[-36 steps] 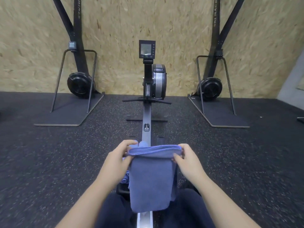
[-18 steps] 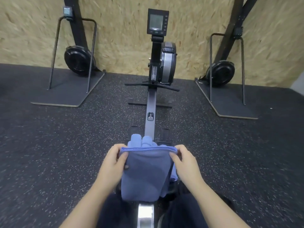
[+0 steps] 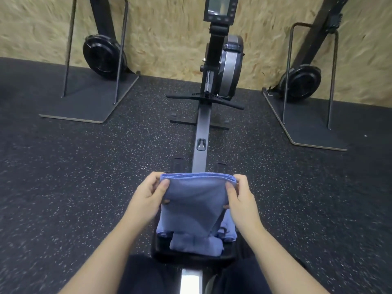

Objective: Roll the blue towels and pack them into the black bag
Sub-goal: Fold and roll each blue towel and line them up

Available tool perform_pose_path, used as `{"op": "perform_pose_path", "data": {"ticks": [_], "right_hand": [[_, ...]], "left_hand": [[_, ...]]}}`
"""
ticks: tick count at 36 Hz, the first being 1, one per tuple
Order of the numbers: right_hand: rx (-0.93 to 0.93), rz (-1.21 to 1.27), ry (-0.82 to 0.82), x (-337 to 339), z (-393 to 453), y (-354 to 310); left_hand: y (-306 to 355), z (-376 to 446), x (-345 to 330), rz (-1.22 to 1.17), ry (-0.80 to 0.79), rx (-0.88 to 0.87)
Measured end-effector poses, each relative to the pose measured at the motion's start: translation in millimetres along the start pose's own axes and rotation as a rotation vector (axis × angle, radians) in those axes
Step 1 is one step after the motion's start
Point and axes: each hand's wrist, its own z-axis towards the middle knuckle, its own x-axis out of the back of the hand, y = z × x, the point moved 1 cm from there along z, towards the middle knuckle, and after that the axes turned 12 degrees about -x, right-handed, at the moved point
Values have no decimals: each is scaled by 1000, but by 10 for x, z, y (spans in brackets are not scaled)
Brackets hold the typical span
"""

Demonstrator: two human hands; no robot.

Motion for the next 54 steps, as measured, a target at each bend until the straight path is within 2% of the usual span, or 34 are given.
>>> {"op": "perform_pose_path", "data": {"ticks": [5,12,18,24,30,36,41,46,54], "right_hand": [[19,6,24,-15,154,-45],[62,9,67,-128,489,-148],[25,-32,70,-290,912,-188],[-23,-21,76,-439,1283,-141],[-60,-19,64,-550,1592,-25],[-194,23,34,-747,1904,122],[-264,9,17,-893,2093,250],[-260,-1,-9,-988,2173,383],[-185,-132,-79,-1040,1620,762]], "left_hand": [[-39,199,27,-37,-31,42],[-116,540,2,-39,62,17],[-335,827,-50,-20,109,58],[-553,1101,-73,43,89,75],[-814,1353,-66,258,80,67],[-1170,1532,-234,-15,147,273],[-1443,1556,-320,-41,134,335],[-1495,1470,-313,98,69,292],[-1667,724,-368,154,-6,362]]}}
